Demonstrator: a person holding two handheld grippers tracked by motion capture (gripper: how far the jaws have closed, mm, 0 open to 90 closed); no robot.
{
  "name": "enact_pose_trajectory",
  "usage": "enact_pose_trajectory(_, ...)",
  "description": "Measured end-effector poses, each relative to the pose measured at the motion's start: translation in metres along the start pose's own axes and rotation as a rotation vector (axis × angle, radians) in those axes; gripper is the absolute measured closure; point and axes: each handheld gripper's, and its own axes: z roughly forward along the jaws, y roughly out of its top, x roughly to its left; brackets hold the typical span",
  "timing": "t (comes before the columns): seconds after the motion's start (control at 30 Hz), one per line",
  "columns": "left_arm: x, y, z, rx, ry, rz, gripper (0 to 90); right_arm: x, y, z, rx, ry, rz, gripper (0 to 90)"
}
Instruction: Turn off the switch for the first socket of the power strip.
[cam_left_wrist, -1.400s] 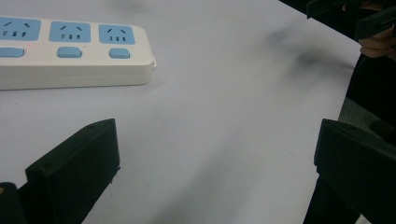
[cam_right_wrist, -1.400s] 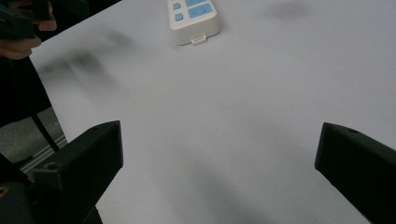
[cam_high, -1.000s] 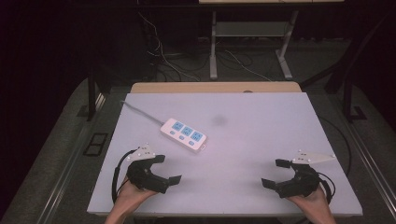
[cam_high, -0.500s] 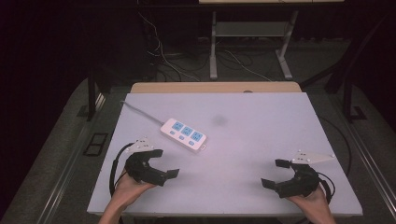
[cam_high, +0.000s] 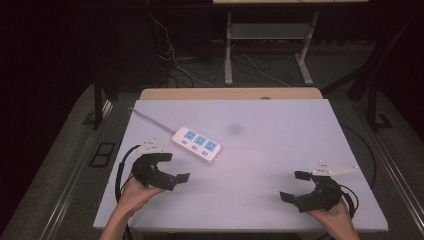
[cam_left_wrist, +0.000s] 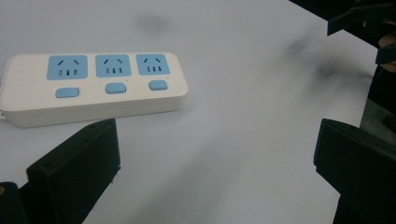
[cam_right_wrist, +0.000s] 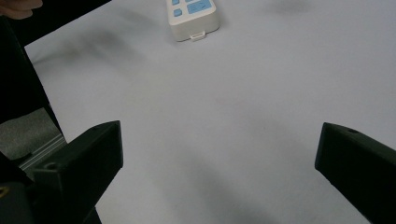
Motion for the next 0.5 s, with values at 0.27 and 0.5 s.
enact_pose_trajectory(0.27,0.005,0.008,0.0,0.017,0.005,0.007,0.0,0.0,0.0,0.0,0.002,-0.001,-0.001,0.8)
enact_pose_trajectory(0.5,0.009,0.015,0.003,0.032,0.005,0.013,0.0,0.0,0.0,0.0,0.004,-0.002,-0.003,0.8)
